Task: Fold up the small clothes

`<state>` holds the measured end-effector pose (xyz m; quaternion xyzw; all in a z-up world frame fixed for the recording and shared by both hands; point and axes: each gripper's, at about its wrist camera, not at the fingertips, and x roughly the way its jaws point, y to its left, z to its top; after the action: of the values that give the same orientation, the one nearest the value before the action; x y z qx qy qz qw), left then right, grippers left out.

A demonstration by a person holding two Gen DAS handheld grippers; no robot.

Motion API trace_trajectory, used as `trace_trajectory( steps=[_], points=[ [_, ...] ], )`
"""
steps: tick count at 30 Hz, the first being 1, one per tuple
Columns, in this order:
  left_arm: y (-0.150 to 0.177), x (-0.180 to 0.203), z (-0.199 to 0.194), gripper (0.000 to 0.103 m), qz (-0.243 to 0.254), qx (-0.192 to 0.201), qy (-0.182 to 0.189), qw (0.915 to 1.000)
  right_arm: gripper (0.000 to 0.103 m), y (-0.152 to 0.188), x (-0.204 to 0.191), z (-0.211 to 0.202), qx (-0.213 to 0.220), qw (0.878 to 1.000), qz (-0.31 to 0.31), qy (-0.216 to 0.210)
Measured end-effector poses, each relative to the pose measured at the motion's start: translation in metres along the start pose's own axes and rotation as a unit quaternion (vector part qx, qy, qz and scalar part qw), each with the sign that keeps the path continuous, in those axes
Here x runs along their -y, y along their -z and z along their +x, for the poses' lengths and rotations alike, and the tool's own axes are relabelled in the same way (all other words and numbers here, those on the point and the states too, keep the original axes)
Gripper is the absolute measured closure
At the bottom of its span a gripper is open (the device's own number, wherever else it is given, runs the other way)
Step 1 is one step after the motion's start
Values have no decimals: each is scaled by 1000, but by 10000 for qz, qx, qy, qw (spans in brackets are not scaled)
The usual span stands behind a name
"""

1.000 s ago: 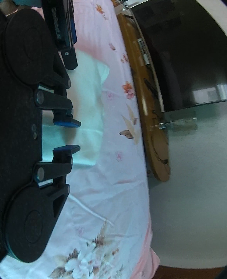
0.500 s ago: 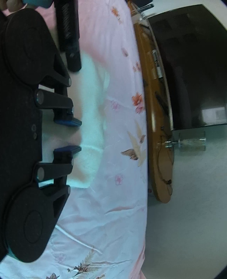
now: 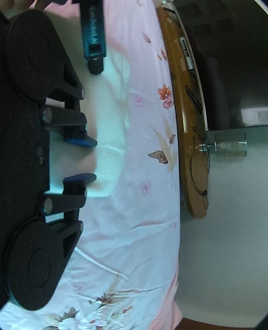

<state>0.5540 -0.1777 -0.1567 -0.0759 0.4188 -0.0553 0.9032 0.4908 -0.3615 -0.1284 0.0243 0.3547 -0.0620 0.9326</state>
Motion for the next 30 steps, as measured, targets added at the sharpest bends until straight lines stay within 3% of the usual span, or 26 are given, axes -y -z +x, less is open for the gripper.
trace_trajectory(
  steps=[8,12,20,24,30],
  points=[
    [20,-4,-35,8,360,169,82,9992,76,14,-14,-50,474,9981,-193,-335],
    [32,-5,-53,8,598,220,136,9979,76,26,-22,-61,441,9979,-336,-342],
    [52,-13,-56,8,586,27,236,9980,76,54,-27,-57,120,9987,-491,-98],
    [54,-9,-64,8,763,41,155,9970,76,52,-27,-56,68,9992,-381,-32],
    [71,-13,-86,8,847,57,235,9961,76,61,-28,-91,287,9991,-272,-171]
  ],
)
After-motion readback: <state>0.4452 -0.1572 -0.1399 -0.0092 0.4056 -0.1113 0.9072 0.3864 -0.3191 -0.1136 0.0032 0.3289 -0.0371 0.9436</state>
